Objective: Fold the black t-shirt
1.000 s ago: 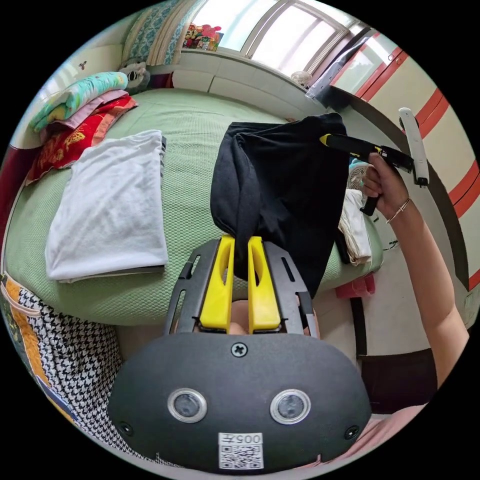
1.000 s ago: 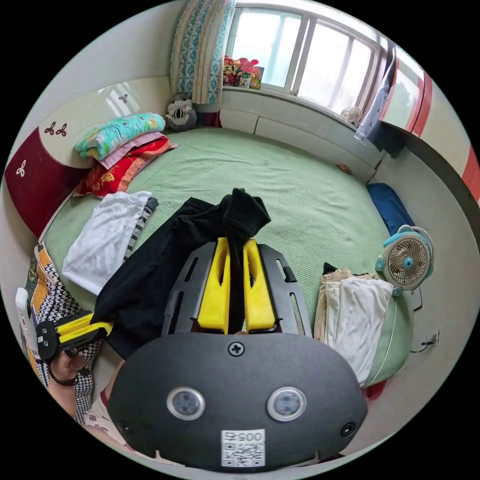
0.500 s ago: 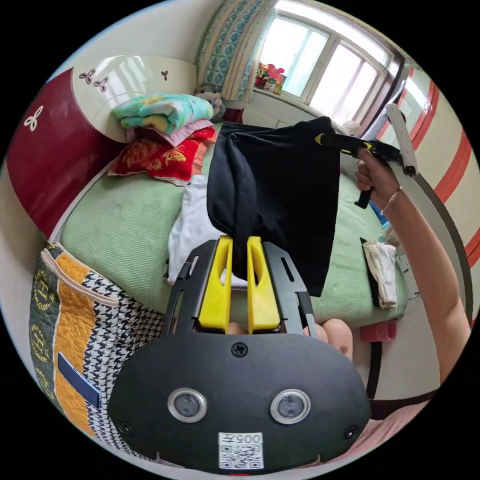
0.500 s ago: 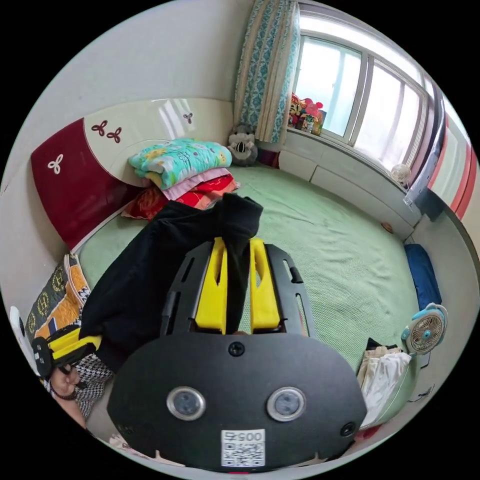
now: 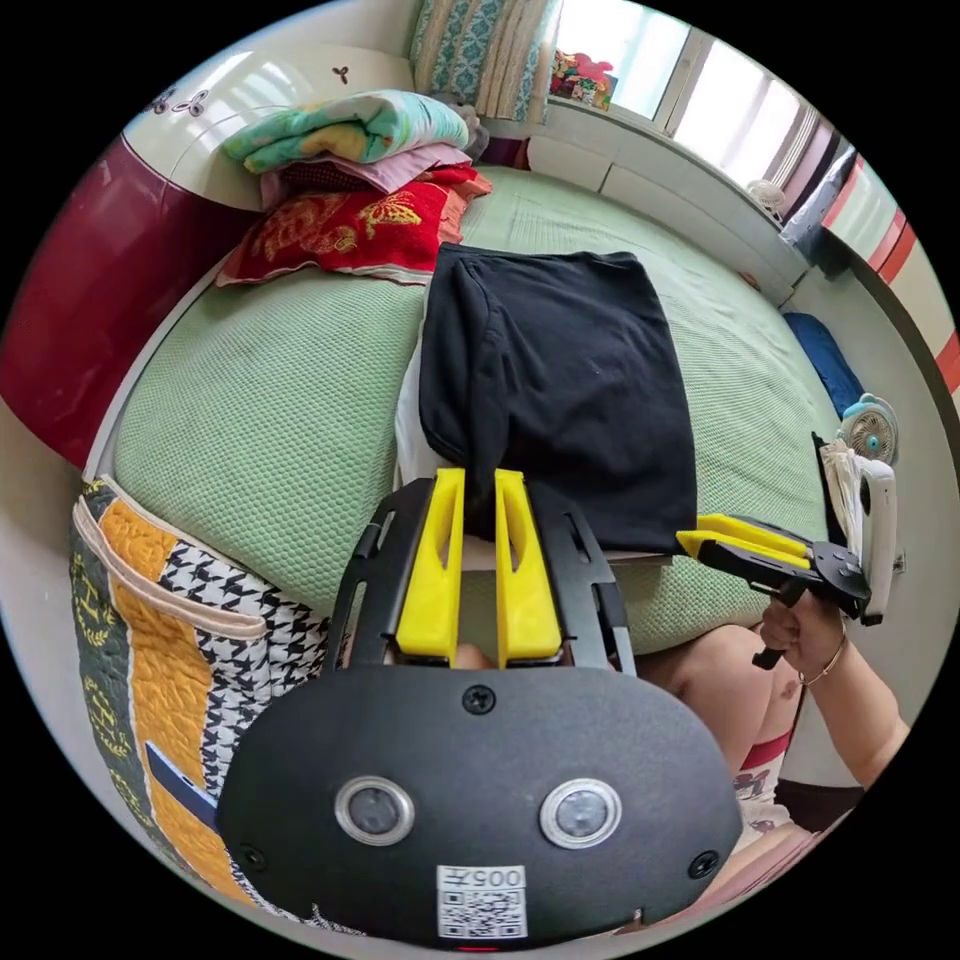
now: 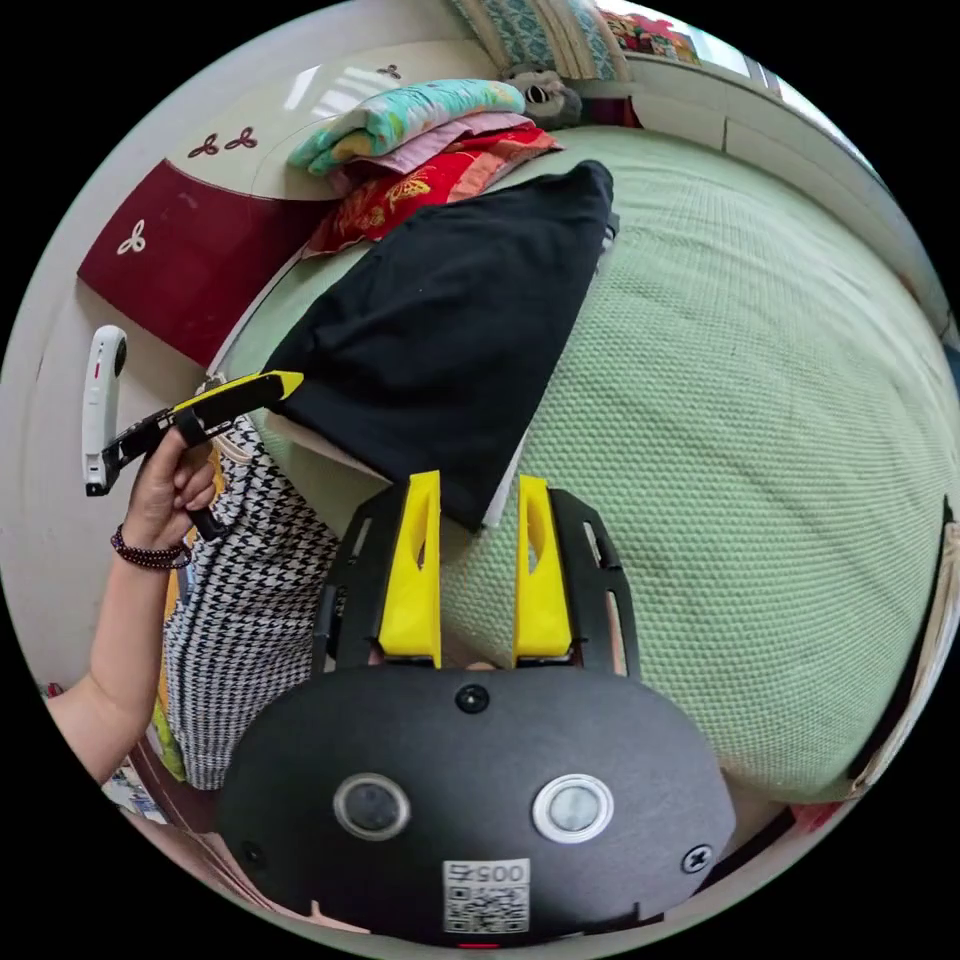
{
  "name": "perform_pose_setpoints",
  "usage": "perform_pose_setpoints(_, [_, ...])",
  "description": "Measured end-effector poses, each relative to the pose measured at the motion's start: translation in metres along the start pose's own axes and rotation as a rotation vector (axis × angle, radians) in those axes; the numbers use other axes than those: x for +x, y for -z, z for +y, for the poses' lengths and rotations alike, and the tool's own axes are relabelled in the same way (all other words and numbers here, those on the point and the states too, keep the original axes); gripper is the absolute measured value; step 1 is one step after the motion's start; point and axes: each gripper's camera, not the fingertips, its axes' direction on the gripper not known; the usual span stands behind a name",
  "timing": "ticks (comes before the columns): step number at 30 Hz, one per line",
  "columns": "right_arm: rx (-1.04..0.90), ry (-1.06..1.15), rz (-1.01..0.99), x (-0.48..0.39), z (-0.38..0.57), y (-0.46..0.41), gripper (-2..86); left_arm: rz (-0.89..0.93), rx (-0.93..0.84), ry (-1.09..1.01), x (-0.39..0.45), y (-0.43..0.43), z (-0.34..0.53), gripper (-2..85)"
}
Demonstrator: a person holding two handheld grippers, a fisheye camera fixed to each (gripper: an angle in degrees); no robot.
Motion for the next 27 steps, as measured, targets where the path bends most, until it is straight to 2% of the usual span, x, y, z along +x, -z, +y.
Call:
perform_pose_setpoints(2, [-0.033, -0.029, -0.069, 0.002, 0.0, -0.013, 3.0, -0.032, 0.003, -0.024, 0.0, 0.011, 0.0, 5.9])
perform_pose_setpoints(5, [-0.015, -0.012, -0.013, -0.005, -0.004, -0.006, -0.8, -0.013, -0.006, -0.05, -0.004, 0.027, -0.001, 5.4])
perform_pose_setpoints(8, [0.017, 0.007, 0.031, -0.008, -0.003, 0.003, -1.4, -0.067, -0.051, -0.056, -0.011, 0.026, 0.002, 5.4])
perform_pose_setpoints(13, [-0.047, 0.041, 0.09, 0.004, 0.001, -0.032, -1.4, -0.014, -0.08, -0.013, -0.023, 0.021, 0.007, 5.1])
perform_pose_setpoints(19, [-0.091, 0.005, -0.016, 0.021, 0.002, -0.03, -0.7, -0.104, -0.068, -0.018, -0.025, 0.052, 0.014, 0.5])
perform_pose_setpoints(25, [0.066, 0.071, 0.045, 0.002, 0.008, 0.003, -0.8, -0.019, 0.052, -0.041, -0.007, 0.071, -0.004, -0.6])
perform_pose_setpoints(27, [0.091, 0.091, 0.065, -0.01, 0.001, 0.0, -0.8, -0.04, 0.042, -0.048, 0.004, 0.061, -0.016, -0.7])
